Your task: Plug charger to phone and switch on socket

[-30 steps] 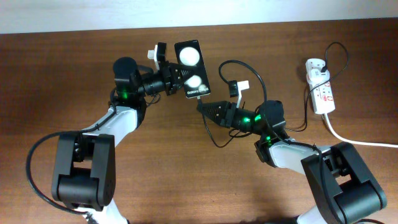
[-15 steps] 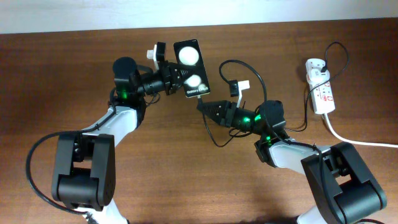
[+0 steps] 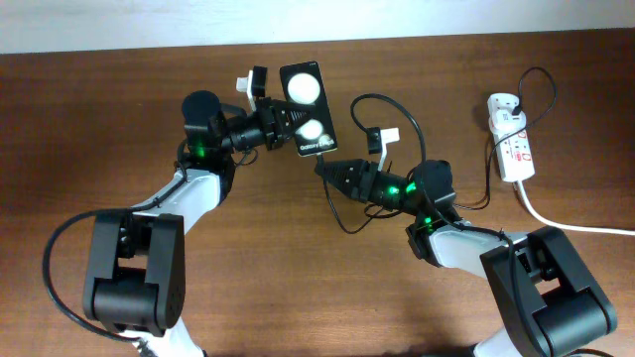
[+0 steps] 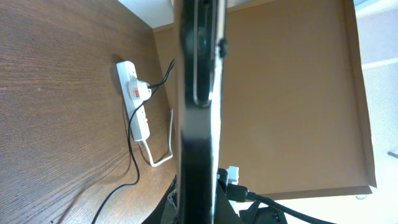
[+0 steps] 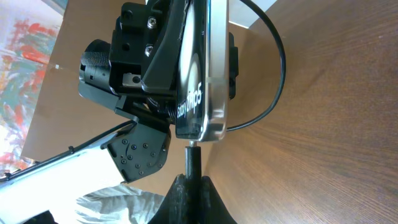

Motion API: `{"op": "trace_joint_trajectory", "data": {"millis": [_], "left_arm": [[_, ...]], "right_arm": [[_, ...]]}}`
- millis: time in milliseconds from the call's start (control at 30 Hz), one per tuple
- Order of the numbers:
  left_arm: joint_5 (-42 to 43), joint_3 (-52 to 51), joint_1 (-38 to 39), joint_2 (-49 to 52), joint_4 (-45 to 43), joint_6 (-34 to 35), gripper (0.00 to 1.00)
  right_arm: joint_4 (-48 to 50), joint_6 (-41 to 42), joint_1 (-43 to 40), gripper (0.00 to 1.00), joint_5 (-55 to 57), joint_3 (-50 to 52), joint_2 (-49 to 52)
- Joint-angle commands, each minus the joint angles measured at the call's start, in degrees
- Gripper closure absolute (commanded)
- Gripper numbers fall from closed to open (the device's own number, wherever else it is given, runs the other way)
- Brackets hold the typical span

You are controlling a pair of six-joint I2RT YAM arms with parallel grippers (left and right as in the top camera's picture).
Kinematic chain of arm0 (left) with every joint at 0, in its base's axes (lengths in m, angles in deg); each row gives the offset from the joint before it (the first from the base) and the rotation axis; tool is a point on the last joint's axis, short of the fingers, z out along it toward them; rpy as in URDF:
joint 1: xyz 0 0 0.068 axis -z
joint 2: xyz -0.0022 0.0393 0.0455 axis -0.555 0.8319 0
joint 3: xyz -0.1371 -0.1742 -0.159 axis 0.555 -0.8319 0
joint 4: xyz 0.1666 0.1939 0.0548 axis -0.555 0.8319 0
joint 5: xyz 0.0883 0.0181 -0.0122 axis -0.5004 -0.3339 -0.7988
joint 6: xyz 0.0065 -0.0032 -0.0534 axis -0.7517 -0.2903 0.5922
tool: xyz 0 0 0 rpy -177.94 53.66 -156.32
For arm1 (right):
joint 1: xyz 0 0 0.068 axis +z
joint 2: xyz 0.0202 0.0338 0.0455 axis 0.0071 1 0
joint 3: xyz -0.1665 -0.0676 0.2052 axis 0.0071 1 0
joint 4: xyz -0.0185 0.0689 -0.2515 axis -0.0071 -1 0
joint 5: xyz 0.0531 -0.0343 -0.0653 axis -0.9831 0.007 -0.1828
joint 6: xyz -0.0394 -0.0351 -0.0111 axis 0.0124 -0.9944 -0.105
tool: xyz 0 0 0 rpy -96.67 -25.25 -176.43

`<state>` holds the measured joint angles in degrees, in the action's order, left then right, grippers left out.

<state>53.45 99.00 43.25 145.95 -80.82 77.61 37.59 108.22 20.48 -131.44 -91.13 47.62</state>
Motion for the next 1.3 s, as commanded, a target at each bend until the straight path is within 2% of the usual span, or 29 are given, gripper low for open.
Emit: {"op": "trace_joint_trajectory", "data": {"millis": [0, 200, 333, 533, 733, 767, 800, 867, 900, 1000, 1033, 1100, 1133, 1267], "left_arm": [[4.8, 0.8, 1.3, -0.6, -0.3, -1.4, 1.0], [9.2, 0.8, 1.3, -0.6, -0.3, -1.4, 1.0], [13.0, 0.8, 1.4, -0.6, 1.4, -4.5, 1.0], [13.0, 0.8, 1.4, -0.6, 1.4, -4.5, 1.0], [7.9, 0.8, 1.3, -0.6, 1.4, -4.4, 1.0], [6.6, 0.8, 1.3, -0.6, 1.4, -4.4, 1.0], [5.4, 0.8, 1.3, -0.6, 1.4, -4.5, 1.0], [3.4, 0.8, 1.1, -0.6, 1.4, -4.5, 1.0], [2.9, 0.8, 0.9, -0.6, 1.4, -4.5, 1.0], [3.0, 0.8, -0.3, -0.6, 1.4, -5.9, 1.0], [3.1, 0.8, -0.3, -0.6, 3.1, -8.9, 1.0], [3.0, 0.8, -0.3, -0.6, 14.9, -18.6, 1.0], [1.1, 0.8, 0.0, -0.6, 28.0, -30.3, 1.0], [-6.8, 1.0, 1.6, -0.6, 37.9, -40.5, 1.0]], "right_arm": [[0.7, -0.2, -0.3, 0.96, 6.3, -1.1, 0.1], [0.7, -0.9, -0.3, 0.96, 7.9, -1.1, 0.1], [0.7, -0.8, -2.5, 0.96, 7.8, -1.2, 0.1], [0.6, -0.8, -2.5, 0.96, 7.8, -2.3, 0.1], [0.7, -4.5, -2.5, 0.96, 3.1, -2.3, 0.1], [0.7, -4.5, -2.5, 0.75, 2.0, -2.3, 0.1], [0.7, -4.5, -2.5, 0.45, -0.2, -2.3, 0.1], [2.8, -7.0, -2.5, 0.09, -6.0, -2.3, -0.1], [3.1, -7.5, -2.6, 0.01, -8.1, -2.2, -0.6], [2.6, -8.1, -5.7, 0.02, -9.6, -2.2, -1.2], [1.2, -8.4, -7.6, 0.02, -9.8, -2.2, -1.2], [-9.9, -12.5, -11.7, 0.01, -9.8, -2.2, -1.2], [-17.6, -16.9, -14.2, 0.01, -9.8, -2.2, -1.2], [-18.9, -18.6, -15.2, 0.01, -9.6, -2.2, -1.2]]}}
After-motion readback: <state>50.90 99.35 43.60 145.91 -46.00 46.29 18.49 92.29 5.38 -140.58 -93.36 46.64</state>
